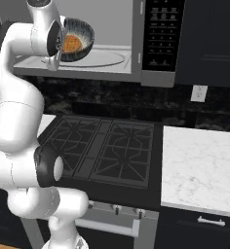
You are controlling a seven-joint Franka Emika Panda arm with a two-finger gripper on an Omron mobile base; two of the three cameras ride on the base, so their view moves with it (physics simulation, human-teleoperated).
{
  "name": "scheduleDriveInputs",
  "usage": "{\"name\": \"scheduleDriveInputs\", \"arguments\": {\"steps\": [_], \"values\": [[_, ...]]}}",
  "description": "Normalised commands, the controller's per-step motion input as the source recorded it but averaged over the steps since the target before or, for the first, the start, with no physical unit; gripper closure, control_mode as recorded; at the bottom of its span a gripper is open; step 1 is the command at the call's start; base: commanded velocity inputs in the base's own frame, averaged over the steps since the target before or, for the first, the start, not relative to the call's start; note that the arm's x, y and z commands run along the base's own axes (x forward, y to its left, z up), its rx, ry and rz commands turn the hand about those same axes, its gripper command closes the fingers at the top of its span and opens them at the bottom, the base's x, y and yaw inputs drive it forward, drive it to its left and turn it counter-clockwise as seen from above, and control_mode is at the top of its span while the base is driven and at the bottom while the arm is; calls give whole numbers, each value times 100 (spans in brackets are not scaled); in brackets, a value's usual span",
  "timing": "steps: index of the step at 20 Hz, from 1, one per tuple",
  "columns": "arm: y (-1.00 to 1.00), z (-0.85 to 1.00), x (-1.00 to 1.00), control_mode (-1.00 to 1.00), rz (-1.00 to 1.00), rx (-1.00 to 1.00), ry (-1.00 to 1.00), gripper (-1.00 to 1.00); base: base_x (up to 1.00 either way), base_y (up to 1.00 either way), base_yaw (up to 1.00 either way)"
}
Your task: Open the microwave, place the bowl with waffle inside the microwave, then close the microwave door and turn it on.
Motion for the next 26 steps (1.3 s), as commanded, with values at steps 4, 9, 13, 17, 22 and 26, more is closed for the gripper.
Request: {"name": "scheduleDriveInputs", "arguments": {"steps": [4, 9, 13, 17, 22, 26], "values": [[0, -23, 99, -100, -2, 1, 4, 100, 0, 0, 0], [0, -33, 75, -100, -2, 0, 1, 100, 0, 0, 0], [0, -20, 46, -100, 0, 0, 0, 100, 0, 0, 0], [0, -6, 12, -100, 0, 1, 0, -100, 0, 0, 0], [-11, 0, -18, -100, 0, 7, -9, -100, 0, 0, 0], [-29, 0, -47, -100, 0, 13, -24, -100, 0, 0, 0]]}}
